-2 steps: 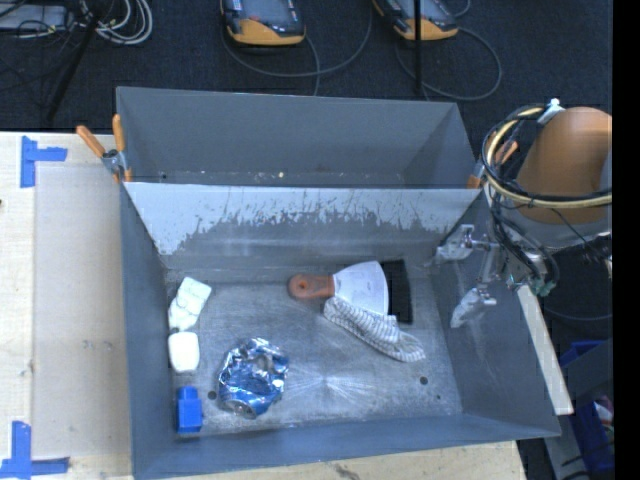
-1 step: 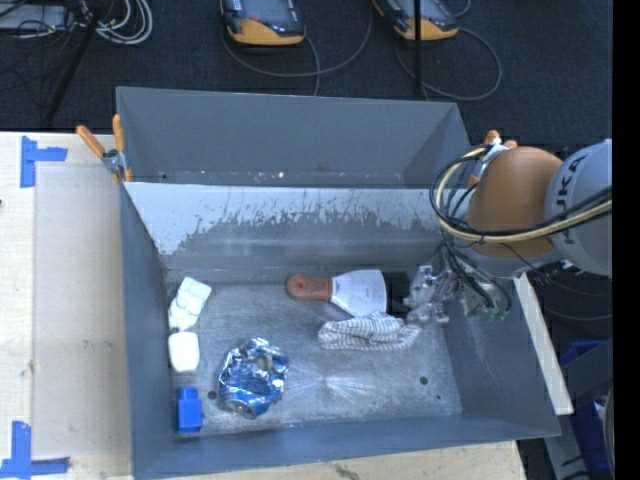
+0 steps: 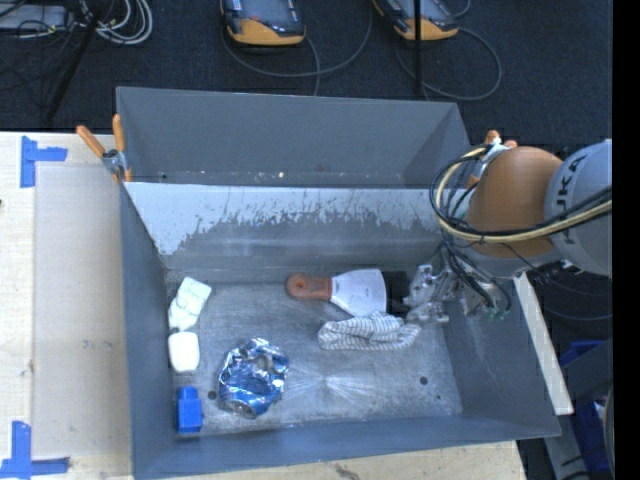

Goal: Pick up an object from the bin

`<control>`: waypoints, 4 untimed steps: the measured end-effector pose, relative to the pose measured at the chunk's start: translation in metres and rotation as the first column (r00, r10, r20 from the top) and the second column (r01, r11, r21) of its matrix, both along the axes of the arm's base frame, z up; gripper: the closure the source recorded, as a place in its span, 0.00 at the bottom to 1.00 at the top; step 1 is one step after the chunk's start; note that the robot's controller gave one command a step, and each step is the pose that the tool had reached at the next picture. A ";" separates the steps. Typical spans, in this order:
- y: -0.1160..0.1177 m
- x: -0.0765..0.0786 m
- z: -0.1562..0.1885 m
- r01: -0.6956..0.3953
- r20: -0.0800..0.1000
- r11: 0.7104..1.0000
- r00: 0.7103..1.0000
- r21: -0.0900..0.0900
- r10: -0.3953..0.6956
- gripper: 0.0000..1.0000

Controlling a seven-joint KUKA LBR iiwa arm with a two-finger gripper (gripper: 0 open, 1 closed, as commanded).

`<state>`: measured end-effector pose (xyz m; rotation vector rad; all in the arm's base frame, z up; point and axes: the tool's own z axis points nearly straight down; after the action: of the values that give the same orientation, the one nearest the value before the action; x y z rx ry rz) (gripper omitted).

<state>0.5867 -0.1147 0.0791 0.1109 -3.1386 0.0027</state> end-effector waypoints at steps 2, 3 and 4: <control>-0.004 -0.016 0.091 0.044 -0.003 0.999 0.999 0.003 -0.044 1.00; 0.029 0.011 0.100 0.158 0.015 0.987 0.987 0.000 -0.158 1.00; 0.047 0.004 0.081 0.164 -0.003 0.986 0.986 0.007 -0.164 1.00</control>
Offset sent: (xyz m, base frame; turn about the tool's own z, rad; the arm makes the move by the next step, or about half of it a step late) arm -0.0314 -0.0128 0.1515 0.0151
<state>0.5905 -0.0678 0.1596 -0.1481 -3.1351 -0.0091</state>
